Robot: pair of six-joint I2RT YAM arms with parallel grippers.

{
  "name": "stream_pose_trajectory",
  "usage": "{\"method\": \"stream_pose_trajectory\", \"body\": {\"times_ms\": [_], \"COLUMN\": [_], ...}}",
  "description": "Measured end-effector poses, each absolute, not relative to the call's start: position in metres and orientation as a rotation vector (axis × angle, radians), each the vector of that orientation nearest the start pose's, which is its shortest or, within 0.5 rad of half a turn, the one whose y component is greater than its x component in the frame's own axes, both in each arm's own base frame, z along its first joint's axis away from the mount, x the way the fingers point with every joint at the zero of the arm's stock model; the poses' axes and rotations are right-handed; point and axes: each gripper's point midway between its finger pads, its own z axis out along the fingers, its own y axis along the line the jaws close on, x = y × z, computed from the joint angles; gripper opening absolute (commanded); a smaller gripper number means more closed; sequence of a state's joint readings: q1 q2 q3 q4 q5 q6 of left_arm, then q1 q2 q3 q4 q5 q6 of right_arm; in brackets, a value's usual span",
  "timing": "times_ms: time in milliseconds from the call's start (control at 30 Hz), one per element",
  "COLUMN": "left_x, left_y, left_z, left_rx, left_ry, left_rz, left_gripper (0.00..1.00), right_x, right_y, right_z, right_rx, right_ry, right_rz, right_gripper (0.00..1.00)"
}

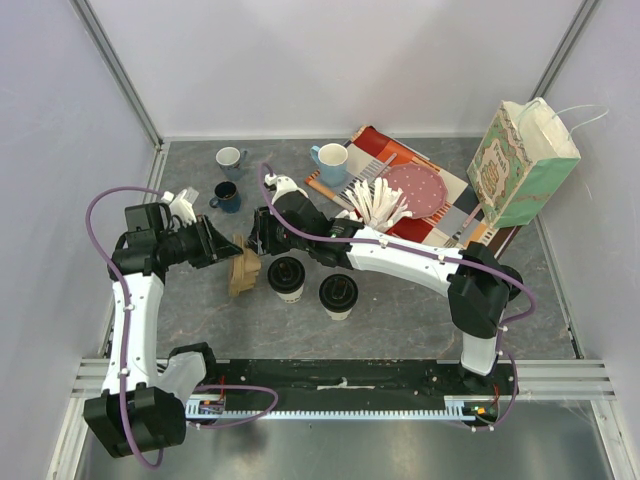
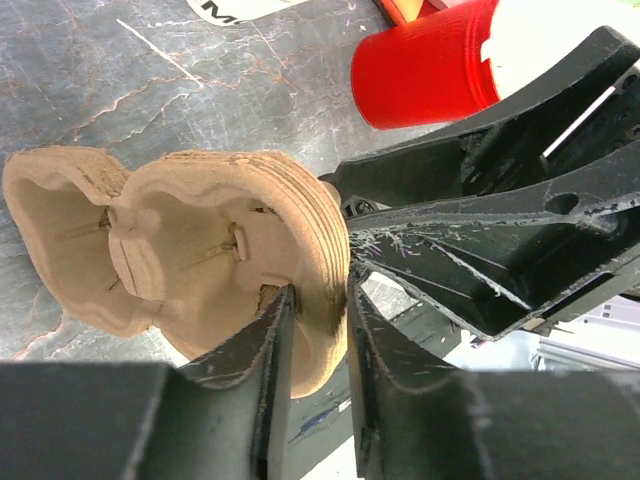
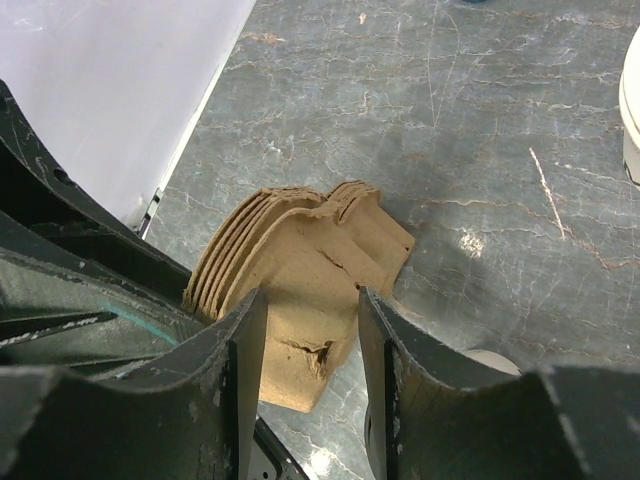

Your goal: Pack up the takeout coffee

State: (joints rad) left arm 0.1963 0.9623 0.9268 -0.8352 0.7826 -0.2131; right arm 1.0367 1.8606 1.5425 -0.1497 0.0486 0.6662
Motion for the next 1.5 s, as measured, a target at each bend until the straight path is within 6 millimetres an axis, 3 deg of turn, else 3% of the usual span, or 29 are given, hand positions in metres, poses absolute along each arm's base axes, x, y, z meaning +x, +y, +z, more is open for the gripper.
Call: {"method": "stream_pose_trajectory", "body": {"times_ms": [267, 500, 700, 833, 933, 1033, 1067, 1100, 1500], "left_x": [0.228, 0.229, 0.224, 0.228, 0.230, 0.229, 0.229, 0.229, 0.228], "left_y": [-0.088, -0.090, -0.087, -0.081, -0.079, -0.081, -0.082, -0.082, -0.083], "left_z": [0.212, 0.223, 0.190, 0.191, 0.192, 0.194, 0.195, 0.195, 0.195], "left_rx": [-0.126, -0.102, -0.161, -0.173, -0.178, -0.173, -0.171, -0.172, -0.178], "left_ry": [2.313, 2.288, 2.356, 2.359, 2.357, 2.352, 2.350, 2.350, 2.354], "left_rz": [-0.962, -0.969, -0.956, -0.904, -0.887, -0.907, -0.915, -0.916, -0.927], "left_gripper": [0.29, 0.40, 0.42, 0.42, 0.30, 0.15, 0.04, 0.02, 0.02], "right_x": [0.268, 0.268, 0.265, 0.264, 0.263, 0.261, 0.261, 0.261, 0.264], "right_y": [0.487, 0.487, 0.489, 0.490, 0.492, 0.495, 0.495, 0.496, 0.491], "right_z": [0.204, 0.204, 0.204, 0.200, 0.194, 0.185, 0.181, 0.179, 0.177], "right_rx": [-0.373, -0.374, -0.382, -0.378, -0.379, -0.395, -0.398, -0.398, -0.413], "right_ry": [2.165, 2.166, 2.172, 2.181, 2.191, 2.213, 2.222, 2.224, 2.227], "right_rz": [0.977, 0.980, 1.000, 1.006, 1.010, 1.016, 1.013, 1.016, 0.992], "right_gripper": [0.47, 0.45, 0.45, 0.44, 0.44, 0.43, 0.43, 0.43, 0.45]}}
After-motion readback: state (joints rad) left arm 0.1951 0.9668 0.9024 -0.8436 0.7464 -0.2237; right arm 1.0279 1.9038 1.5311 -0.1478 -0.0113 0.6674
